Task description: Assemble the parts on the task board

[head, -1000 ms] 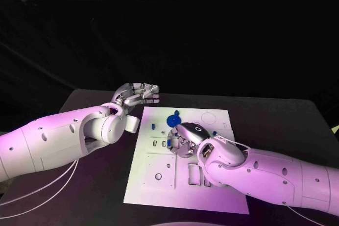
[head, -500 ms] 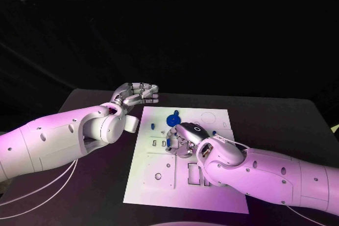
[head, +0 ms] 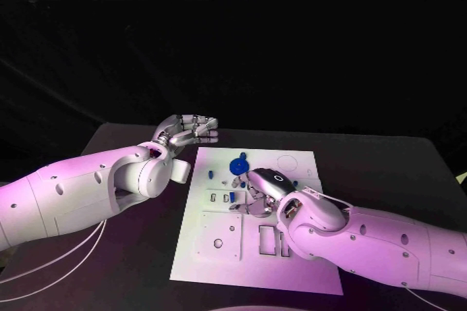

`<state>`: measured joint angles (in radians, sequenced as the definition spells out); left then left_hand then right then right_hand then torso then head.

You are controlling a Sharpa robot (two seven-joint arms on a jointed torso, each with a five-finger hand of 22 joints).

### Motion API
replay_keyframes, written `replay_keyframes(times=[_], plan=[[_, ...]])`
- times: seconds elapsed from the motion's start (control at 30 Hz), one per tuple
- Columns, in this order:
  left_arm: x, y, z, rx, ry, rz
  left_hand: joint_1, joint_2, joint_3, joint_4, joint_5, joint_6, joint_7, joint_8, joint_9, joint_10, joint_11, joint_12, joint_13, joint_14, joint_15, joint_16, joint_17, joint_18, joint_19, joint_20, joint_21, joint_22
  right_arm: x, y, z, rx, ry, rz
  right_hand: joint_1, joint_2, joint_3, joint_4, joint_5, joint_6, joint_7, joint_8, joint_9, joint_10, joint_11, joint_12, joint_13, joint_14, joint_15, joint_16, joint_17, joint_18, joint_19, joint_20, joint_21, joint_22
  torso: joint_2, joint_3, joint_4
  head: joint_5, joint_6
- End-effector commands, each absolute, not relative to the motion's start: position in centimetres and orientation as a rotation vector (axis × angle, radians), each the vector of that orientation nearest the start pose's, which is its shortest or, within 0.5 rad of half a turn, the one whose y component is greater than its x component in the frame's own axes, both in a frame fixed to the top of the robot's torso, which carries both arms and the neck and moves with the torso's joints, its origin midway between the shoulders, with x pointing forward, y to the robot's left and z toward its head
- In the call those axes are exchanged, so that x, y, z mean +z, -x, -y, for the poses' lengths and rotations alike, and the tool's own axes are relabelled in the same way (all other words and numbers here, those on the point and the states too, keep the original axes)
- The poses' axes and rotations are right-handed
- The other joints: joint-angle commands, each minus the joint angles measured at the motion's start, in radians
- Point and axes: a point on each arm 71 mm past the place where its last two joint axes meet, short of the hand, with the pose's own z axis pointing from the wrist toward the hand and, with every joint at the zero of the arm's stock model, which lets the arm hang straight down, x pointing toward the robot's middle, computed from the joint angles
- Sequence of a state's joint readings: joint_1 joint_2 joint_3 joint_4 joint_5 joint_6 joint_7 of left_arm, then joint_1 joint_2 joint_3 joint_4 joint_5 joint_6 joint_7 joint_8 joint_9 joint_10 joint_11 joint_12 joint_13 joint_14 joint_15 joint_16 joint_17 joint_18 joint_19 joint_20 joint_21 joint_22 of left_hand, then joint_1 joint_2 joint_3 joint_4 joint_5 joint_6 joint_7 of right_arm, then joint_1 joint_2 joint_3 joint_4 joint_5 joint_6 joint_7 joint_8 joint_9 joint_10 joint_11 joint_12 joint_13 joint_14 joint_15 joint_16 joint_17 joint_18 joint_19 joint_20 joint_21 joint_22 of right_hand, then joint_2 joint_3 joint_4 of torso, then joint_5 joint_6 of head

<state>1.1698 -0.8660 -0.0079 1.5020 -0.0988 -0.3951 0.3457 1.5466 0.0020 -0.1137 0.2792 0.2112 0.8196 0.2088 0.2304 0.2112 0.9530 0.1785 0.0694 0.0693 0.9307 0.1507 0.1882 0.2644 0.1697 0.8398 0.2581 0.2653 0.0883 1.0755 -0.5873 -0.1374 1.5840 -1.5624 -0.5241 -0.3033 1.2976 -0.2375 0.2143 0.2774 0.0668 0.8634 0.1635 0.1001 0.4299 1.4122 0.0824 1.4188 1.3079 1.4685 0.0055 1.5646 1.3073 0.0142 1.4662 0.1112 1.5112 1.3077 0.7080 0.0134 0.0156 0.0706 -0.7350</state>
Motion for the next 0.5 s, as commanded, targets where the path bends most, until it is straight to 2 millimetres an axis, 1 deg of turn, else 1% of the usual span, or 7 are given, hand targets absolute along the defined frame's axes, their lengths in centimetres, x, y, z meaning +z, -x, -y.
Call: replay_keyframes(times=[0.03,0.07,0.1,0.3,0.4,0.43,0.5], plan=[[-18.5,-49.4,-23.3,-1.324,1.011,-1.459,-0.059,0.007,-0.039,0.003,-0.023,0.018,0.007,0.004,0.007,0.065,-0.004,0.025,0.012,0.056,-0.015,0.027,0.021,0.014,0.037,-0.011,0.018,0.006,-23.3,-41.7,7.6,0.901,0.108,-1.568,0.015,0.001,-0.012,0.014,0.033,-0.003,-0.001,-0.002,-0.006,-0.021,0.001,-0.017,0.065,0.102,0.008,0.006,0.263,0.008,0.053,0.009,-0.021,0.225,-0.005,-0.0004,0.0005,-0.003,0.001],[-18.6,-49.4,-23.5,-1.292,0.985,-1.492,-0.076,0.016,-0.065,0.007,-0.049,0.035,-0.004,0.009,0.014,0.122,-0.017,0.040,0.020,0.084,-0.026,0.039,0.036,0.015,0.063,-0.023,0.028,0.008,-22.6,-41.9,8.4,0.930,0.072,-1.562,0.022,0.009,-0.007,0.012,0.050,0.009,-0.003,0.007,-0.006,-0.031,-0.002,-0.027,0.054,0.102,0.006,0.006,0.263,0.013,0.040,0.009,-0.043,0.215,-0.006,-0.0004,-0.0005,-0.004,0.001],[-18.7,-49.4,-23.5,-1.270,0.964,-1.521,-0.080,0.024,-0.081,0.008,-0.052,0.058,-0.015,0.018,0.021,0.158,-0.030,0.047,0.025,0.126,-0.041,0.059,0.054,0.015,0.095,-0.036,0.044,0.013,-22.2,-42.0,9.0,0.949,0.042,-1.568,0.027,0.014,-0.002,0.011,0.066,0.021,-0.007,0.016,-0.005,-0.033,-0.005,-0.029,0.051,0.102,0.004,0.006,0.263,0.016,0.033,0.007,-0.053,0.210,-0.007,-0.0004,-0.0012,-0.004,0.001],[-19.6,-48.9,-23.4,-1.132,0.811,-1.744,-0.048,0.067,-0.158,0.010,-0.031,0.116,-0.057,0.032,0.061,0.297,-0.087,0.048,0.049,0.321,-0.111,0.164,0.184,0.015,0.250,-0.104,0.138,0.055,-20.3,-43.0,12.7,1.036,-0.190,-1.706,0.031,0.030,0.017,0.004,0.127,0.049,-0.019,0.046,0.000,-0.152,-0.016,-0.154,-0.087,0.074,-0.007,-0.033,0.174,0.051,-0.056,-0.003,-0.199,0.144,-0.021,-0.0005,-0.0051,-0.001,-0.004],[-19.9,-48.5,-23.2,-1.061,0.732,-1.825,-0.051,0.084,-0.207,0.012,-0.019,0.144,-0.088,0.050,0.101,0.390,-0.127,0.066,0.079,0.479,-0.160,0.301,0.309,0.015,0.366,-0.155,0.232,0.107,-19.5,-43.2,14.2,1.066,-0.273,-1.743,0.035,0.034,0.035,0.002,0.128,0.059,-0.023,0.058,0.002,-0.209,-0.021,-0.223,-0.164,0.046,-0.012,-0.076,0.094,0.069,-0.104,-0.007,-0.281,0.107,-0.027,0.0015,-0.0064,0.000,-0.008],[-19.9,-48.4,-23.1,-1.032,0.709,-1.845,-0.077,0.097,-0.236,0.011,-0.012,0.149,-0.102,0.062,0.126,0.422,-0.142,0.079,0.098,0.509,-0.178,0.375,0.377,0.010,0.392,-0.169,0.278,0.136,-19.2,-43.2,14.7,1.071,-0.295,-1.748,0.034,0.035,0.038,0.002,0.131,0.058,-0.023,0.059,0.001,-0.216,-0.021,-0.233,-0.176,0.044,-0.012,-0.080,0.087,0.071,-0.109,-0.008,-0.291,0.103,-0.028,0.0022,-0.0065,-0.001,-0.009],[-20.1,-48.0,-23.0,-0.974,0.674,-1.898,-0.124,0.113,-0.299,0.010,0.018,0.135,-0.119,0.092,0.188,0.482,-0.161,0.142,0.164,0.557,-0.198,0.792,0.761,0.007,0.397,-0.190,0.377,0.210,-18.7,-43.4,15.7,1.071,-0.327,-1.747,0.034,0.033,0.052,0.000,0.134,0.058,-0.025,0.064,0.001,-0.250,-0.023,-0.283,-0.232,0.026,-0.014,-0.112,0.036,0.083,-0.140,-0.010,-0.352,0.074,-0.033,0.0049,-0.0081,-0.004,-0.010]])
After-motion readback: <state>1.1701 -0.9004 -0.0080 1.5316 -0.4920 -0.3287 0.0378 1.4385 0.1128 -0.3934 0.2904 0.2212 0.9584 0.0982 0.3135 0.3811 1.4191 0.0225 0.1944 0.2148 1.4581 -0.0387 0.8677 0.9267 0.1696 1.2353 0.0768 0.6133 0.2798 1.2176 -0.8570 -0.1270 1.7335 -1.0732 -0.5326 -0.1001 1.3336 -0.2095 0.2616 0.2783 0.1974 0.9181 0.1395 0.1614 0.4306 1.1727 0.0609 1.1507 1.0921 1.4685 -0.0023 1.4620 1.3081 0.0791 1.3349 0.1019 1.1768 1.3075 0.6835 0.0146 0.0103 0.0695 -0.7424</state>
